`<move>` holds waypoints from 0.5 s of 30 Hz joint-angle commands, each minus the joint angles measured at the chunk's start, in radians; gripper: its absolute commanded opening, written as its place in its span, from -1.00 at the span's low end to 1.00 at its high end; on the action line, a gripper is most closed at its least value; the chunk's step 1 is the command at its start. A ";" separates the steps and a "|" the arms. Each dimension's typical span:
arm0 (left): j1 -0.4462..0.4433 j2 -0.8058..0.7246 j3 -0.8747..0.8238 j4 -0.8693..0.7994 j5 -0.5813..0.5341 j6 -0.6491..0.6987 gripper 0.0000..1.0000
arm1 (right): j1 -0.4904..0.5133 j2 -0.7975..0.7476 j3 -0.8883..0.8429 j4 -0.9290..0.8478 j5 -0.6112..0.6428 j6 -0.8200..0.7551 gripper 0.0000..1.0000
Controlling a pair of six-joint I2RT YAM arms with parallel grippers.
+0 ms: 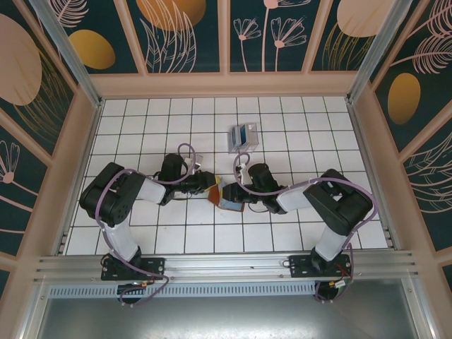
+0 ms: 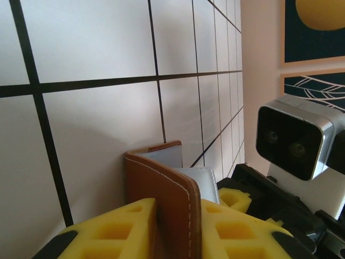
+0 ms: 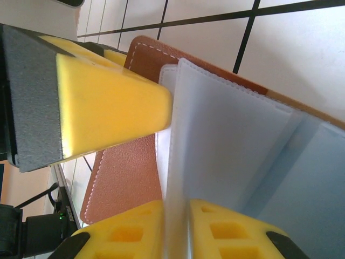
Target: Put the credit cards into the card holder
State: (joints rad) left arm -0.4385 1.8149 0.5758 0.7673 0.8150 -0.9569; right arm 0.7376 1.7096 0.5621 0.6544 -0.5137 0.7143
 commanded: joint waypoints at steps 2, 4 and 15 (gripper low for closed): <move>0.000 0.004 -0.010 0.071 0.029 -0.014 -0.52 | 0.008 0.010 -0.001 0.033 0.011 0.001 -0.62; 0.000 0.007 -0.006 0.071 0.030 -0.016 -0.56 | 0.007 0.009 -0.001 0.033 0.009 -0.001 -0.62; 0.000 -0.003 0.011 -0.010 0.004 0.040 -0.41 | 0.003 -0.001 -0.022 0.045 0.027 0.007 -0.69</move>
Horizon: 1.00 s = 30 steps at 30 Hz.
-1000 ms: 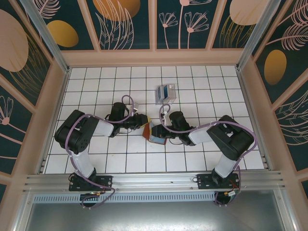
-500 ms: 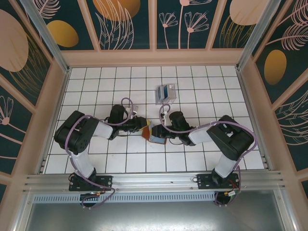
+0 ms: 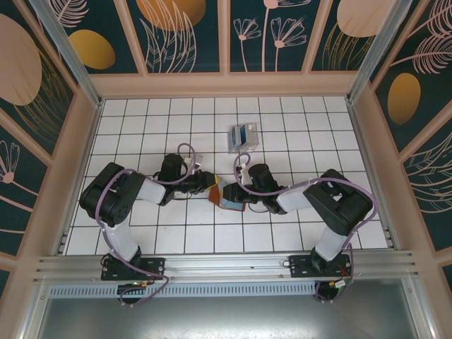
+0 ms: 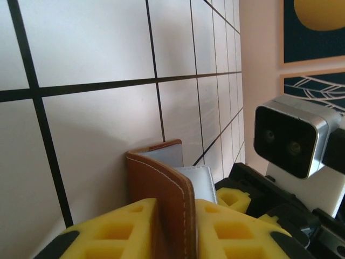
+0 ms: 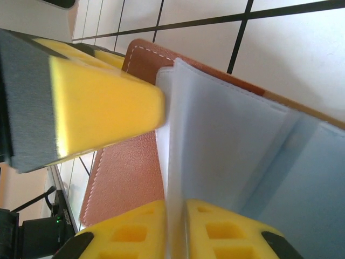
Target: Put the credit cards into the card holder
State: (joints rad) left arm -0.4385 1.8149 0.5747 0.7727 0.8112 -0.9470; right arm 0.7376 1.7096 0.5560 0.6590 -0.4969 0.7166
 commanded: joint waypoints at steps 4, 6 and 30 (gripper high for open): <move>0.000 -0.013 0.008 -0.016 0.007 0.033 -0.27 | 0.002 0.003 -0.016 0.047 0.006 0.007 -0.74; 0.000 -0.019 0.004 -0.018 0.007 0.037 -0.27 | 0.000 0.003 -0.016 0.052 0.006 0.009 -0.75; 0.008 -0.019 -0.015 0.017 0.040 0.068 -0.26 | -0.031 0.002 -0.039 0.115 -0.028 0.055 -0.76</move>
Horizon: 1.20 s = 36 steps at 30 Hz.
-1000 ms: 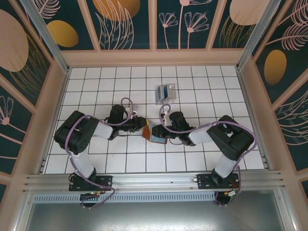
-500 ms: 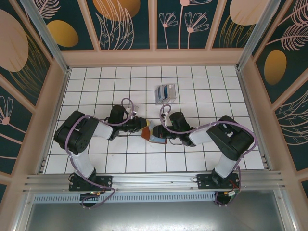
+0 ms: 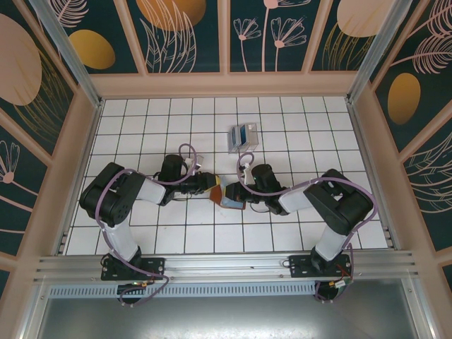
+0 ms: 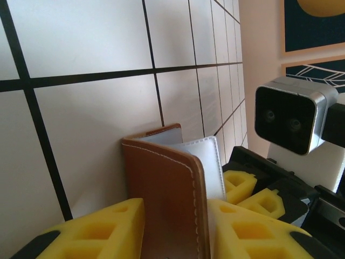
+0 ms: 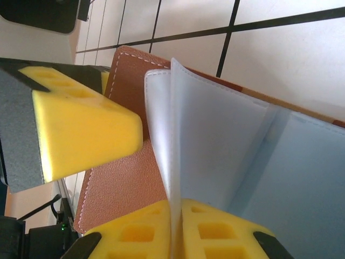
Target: Put the credit cards into the card holder
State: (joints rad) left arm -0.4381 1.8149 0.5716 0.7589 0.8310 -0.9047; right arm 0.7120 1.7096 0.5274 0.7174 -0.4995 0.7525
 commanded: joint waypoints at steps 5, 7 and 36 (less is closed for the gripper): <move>0.008 -0.001 -0.009 0.038 0.030 0.031 -0.28 | -0.005 0.014 -0.008 0.071 -0.033 0.026 -0.77; 0.007 0.004 -0.007 0.042 0.030 0.036 -0.42 | -0.005 0.021 -0.007 0.080 -0.036 0.032 -0.77; 0.008 0.049 -0.003 0.118 0.051 0.005 -1.00 | -0.006 -0.040 -0.026 -0.012 0.056 0.003 -0.61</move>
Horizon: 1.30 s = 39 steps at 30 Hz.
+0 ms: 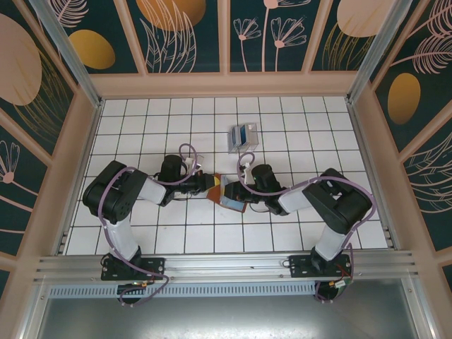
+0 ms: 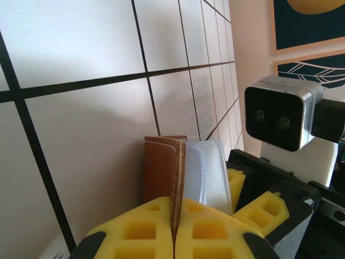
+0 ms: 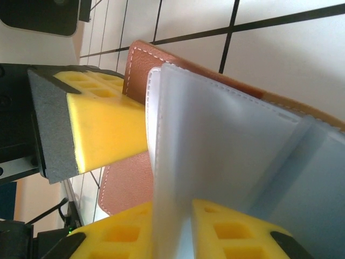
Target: Put the credit cards into the card holder
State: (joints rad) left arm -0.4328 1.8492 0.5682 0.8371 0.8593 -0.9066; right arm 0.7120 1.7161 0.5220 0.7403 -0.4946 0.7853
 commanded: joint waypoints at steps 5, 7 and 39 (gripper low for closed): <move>0.002 0.021 -0.005 0.054 0.017 -0.006 -1.00 | -0.005 -0.067 -0.037 -0.039 0.056 -0.036 -0.62; 0.002 0.020 -0.007 0.055 0.012 -0.003 -0.97 | -0.005 -0.069 -0.041 -0.021 0.040 -0.040 -0.58; 0.003 -0.016 -0.031 0.135 0.029 -0.023 -0.51 | -0.016 0.029 -0.033 0.180 -0.092 0.006 -0.86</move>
State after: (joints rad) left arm -0.4324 1.8297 0.5217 0.9653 0.8795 -0.9539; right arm 0.7017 1.7302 0.4797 0.8505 -0.5549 0.7773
